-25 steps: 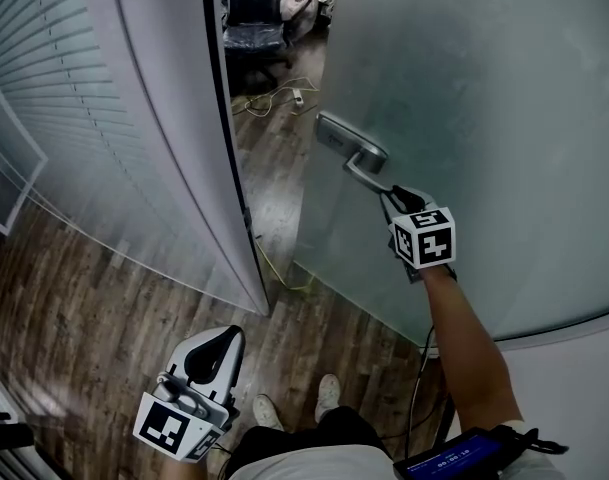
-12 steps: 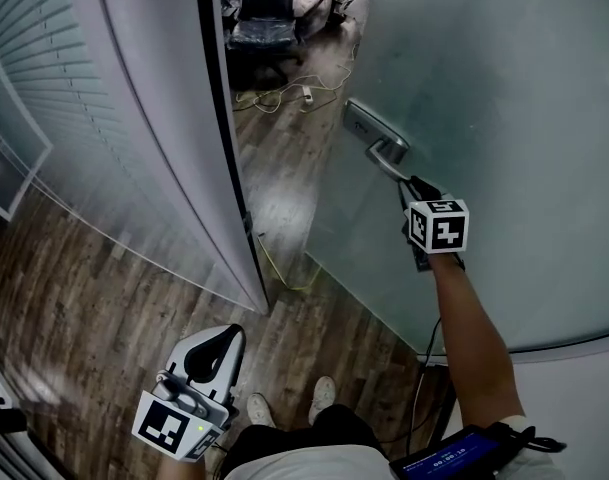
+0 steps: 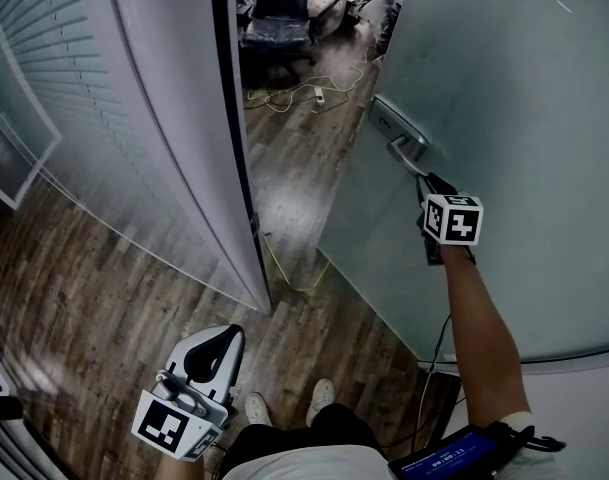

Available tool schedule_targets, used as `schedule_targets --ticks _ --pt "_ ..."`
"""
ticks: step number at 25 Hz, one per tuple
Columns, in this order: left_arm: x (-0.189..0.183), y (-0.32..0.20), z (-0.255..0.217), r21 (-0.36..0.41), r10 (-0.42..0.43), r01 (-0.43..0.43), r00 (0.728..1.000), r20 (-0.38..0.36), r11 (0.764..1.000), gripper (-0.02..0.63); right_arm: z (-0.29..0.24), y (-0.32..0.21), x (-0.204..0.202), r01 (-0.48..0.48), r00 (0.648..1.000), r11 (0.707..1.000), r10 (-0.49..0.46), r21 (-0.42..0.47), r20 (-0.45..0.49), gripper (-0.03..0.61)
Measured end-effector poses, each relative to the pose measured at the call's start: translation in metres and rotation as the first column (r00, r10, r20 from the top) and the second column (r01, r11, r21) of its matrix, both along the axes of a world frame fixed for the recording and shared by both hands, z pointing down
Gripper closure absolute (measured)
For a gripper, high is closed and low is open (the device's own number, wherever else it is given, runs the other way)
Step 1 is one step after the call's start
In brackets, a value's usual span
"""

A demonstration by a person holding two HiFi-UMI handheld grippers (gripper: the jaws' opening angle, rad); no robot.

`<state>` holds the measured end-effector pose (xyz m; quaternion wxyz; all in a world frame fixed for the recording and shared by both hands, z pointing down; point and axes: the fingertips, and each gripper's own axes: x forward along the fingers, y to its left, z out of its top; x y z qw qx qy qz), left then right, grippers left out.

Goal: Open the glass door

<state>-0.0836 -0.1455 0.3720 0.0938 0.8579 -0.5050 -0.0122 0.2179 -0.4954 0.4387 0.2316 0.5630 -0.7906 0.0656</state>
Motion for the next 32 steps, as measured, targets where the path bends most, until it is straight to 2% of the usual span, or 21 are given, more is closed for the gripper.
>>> schedule_targets --ticks 6,8,10,11,14,18,25,32 --pt "-0.002 0.003 0.000 -0.003 -0.010 0.010 1.000 0.004 1.000 0.614 -0.011 -0.005 0.012 -0.056 0.998 0.998 0.054 0.034 0.038 0.485" --pt "-0.006 0.004 -0.002 -0.002 -0.011 0.011 1.000 0.000 1.000 0.614 -0.029 0.002 0.016 -0.092 0.993 0.993 0.086 0.076 0.080 0.485" --pt "-0.010 0.006 -0.003 0.003 -0.008 0.008 1.000 -0.002 1.000 0.614 -0.049 0.022 0.012 -0.089 0.988 0.989 0.072 0.117 0.138 0.485" --pt "-0.011 0.008 -0.004 0.007 -0.005 0.005 1.000 -0.003 1.000 0.614 -0.058 0.037 0.008 -0.075 0.986 0.987 0.052 0.140 0.160 0.492" --pt "-0.014 0.010 -0.012 0.025 0.017 -0.017 1.000 -0.007 1.000 0.614 -0.085 0.087 -0.010 -0.027 0.980 0.977 -0.016 0.211 0.200 0.575" --pt "-0.025 0.018 -0.027 0.058 0.061 -0.061 0.998 -0.005 0.996 0.614 -0.113 0.160 -0.037 0.018 0.970 0.961 -0.083 0.275 0.229 0.575" --pt "-0.027 0.055 -0.026 0.105 0.181 -0.179 0.983 -0.010 0.978 0.614 -0.124 0.303 -0.075 0.052 0.955 0.936 -0.149 0.348 0.257 0.577" --pt "-0.030 0.087 -0.047 0.138 0.213 -0.210 0.977 -0.009 0.968 0.614 -0.142 0.393 -0.109 0.091 0.936 0.919 -0.211 0.385 0.281 0.577"
